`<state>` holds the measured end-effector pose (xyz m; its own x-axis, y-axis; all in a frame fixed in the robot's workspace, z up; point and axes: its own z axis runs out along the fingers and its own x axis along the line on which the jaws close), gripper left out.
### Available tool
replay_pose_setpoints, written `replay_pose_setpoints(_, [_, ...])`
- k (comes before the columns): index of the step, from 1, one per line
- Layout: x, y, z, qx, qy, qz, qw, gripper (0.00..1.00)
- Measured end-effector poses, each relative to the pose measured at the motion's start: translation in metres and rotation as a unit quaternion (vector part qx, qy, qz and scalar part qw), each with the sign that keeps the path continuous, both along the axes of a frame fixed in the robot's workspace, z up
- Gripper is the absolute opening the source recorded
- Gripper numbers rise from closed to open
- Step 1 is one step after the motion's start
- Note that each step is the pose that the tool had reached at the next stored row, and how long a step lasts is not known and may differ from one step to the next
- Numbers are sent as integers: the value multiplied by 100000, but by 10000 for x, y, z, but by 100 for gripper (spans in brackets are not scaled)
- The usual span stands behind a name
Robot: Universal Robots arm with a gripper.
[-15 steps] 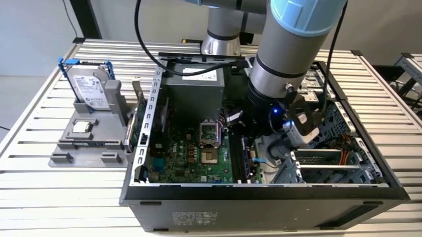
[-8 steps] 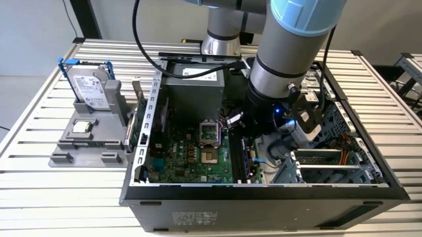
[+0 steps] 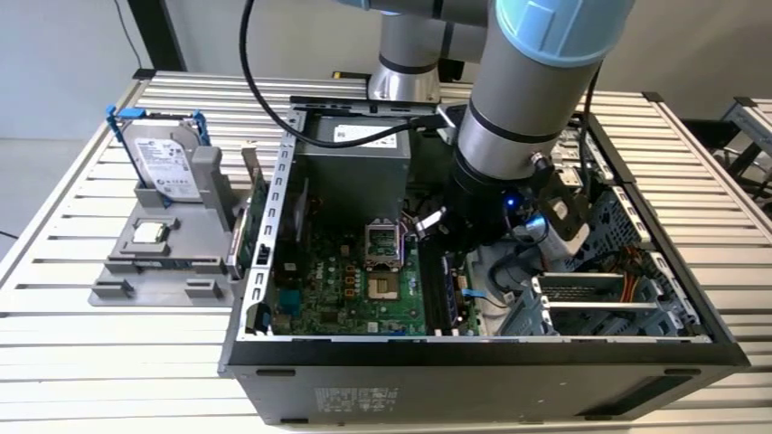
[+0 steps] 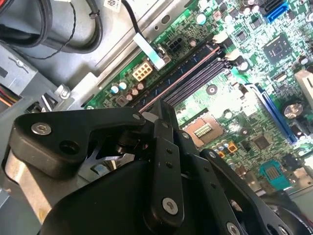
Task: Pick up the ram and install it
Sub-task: 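Press down the ram until it locks into place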
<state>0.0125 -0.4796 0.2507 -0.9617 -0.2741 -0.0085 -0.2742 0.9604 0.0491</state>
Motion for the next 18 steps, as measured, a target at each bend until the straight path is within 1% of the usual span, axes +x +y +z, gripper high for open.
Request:
replay_pose_setpoints(7, [1,26,0,4,-3,1843,99983,0])
replay_pose_setpoints(12, [1,34,0,3,-11,3543,99937,0])
replay_pose_setpoints(15, [0,37,0,8,-11,4935,99878,0])
replay_pose_setpoints(18, [1,37,0,33,-11,6765,99771,0])
